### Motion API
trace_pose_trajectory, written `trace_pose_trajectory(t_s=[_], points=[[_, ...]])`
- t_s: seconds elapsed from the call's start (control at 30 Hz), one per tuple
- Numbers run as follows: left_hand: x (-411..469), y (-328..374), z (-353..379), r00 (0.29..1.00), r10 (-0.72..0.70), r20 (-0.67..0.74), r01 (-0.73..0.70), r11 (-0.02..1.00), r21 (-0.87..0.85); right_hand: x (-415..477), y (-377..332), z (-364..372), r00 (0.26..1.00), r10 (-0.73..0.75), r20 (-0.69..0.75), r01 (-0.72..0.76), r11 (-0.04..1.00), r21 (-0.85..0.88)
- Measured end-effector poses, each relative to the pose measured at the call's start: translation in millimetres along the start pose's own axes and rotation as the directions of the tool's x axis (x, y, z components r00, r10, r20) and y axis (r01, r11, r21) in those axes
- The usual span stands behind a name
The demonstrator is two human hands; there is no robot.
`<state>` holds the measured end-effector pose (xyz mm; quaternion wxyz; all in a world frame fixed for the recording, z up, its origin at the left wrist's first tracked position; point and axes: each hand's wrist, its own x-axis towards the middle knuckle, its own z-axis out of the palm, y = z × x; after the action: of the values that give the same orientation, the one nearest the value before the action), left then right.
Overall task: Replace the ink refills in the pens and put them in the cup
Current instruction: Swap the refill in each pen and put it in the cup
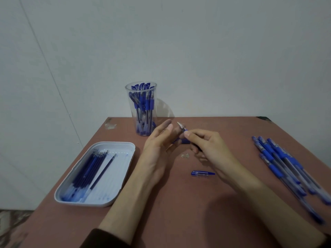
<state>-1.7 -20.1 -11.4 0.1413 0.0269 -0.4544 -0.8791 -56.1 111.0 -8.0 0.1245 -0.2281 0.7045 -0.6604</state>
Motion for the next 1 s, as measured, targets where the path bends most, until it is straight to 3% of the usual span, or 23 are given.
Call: trace_pose_trajectory(t_s=[0.13, 0.3, 0.47, 0.6, 0.7, 0.8, 0.9, 1.0], points=[[4, 0, -5, 0.997, 0.037, -0.075, -0.032, 0.997, 0.065, 1, 0, -3, 1.0, -0.017, -0.023, 0.018, 1.0, 0.013], [4, -1, -6, 0.997, 0.07, -0.036, -0.067, 0.995, 0.078, 1, 3, -2, 0.998, -0.031, 0.059, 0.035, 0.998, -0.056], [5, 0, -7, 0.978, 0.133, -0.161, -0.116, 0.987, 0.11, 5, 9, -4, 0.997, -0.073, 0.015, 0.074, 0.981, -0.179], [4, -2, -10, 0.973, 0.168, -0.155, -0.105, 0.931, 0.349, 11, 13, -12, 0.991, -0.123, -0.056, 0.103, 0.954, -0.282], [3, -9, -10, 0.97, 0.231, -0.07, -0.134, 0.758, 0.638, 12, 11, -20, 0.979, -0.14, -0.147, 0.09, 0.949, -0.303], [1, -15, -11, 0.973, 0.224, 0.057, -0.157, 0.461, 0.874, 12, 10, -23, 0.971, -0.139, -0.192, 0.079, 0.953, -0.293], [-2, -15, -12, 0.977, 0.15, 0.152, -0.188, 0.262, 0.946, 12, 11, -24, 0.971, -0.137, -0.196, 0.074, 0.951, -0.3], [-5, -13, -12, 0.982, 0.059, 0.181, -0.189, 0.192, 0.963, 12, 11, -23, 0.972, -0.144, -0.183, 0.08, 0.944, -0.321]])
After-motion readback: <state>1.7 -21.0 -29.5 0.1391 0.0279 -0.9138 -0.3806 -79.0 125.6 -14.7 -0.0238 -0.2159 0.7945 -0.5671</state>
